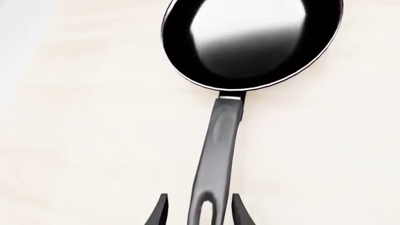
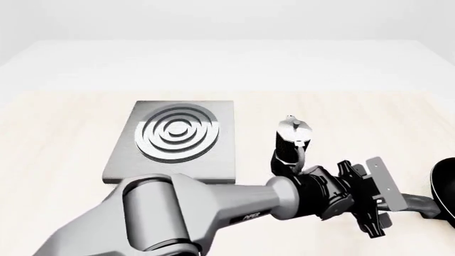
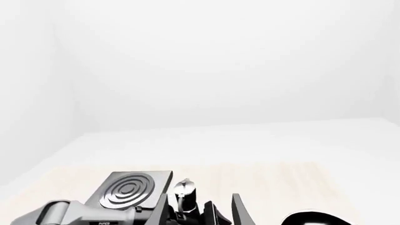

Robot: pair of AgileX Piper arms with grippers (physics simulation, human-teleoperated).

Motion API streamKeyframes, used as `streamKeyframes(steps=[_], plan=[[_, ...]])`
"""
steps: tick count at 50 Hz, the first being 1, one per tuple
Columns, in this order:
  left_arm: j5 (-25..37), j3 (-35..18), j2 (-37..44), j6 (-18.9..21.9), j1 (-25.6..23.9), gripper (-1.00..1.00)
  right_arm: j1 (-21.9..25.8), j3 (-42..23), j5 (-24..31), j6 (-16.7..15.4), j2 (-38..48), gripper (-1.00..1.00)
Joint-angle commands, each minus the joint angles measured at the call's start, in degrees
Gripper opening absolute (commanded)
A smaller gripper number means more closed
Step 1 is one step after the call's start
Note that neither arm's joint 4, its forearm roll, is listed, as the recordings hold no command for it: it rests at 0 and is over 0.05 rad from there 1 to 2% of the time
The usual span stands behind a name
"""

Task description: Put the frying pan on the stove.

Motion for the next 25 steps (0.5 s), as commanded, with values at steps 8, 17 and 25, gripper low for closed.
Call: streamKeyframes(steps=[8,17,25], plan=[[0.3,-3.1,1.8,-1.5,-0.1,1.00,-0.7,1.2,0.0,1.2,0.0,1.00],[1.5,-5.1,3.0,-0.7,0.2,1.00,-0.7,1.4,0.0,1.5,0.0,1.00],[2.0,-5.5,3.3,0.6,0.4,-1.00,-0.7,1.4,0.0,1.4,0.0,1.00]])
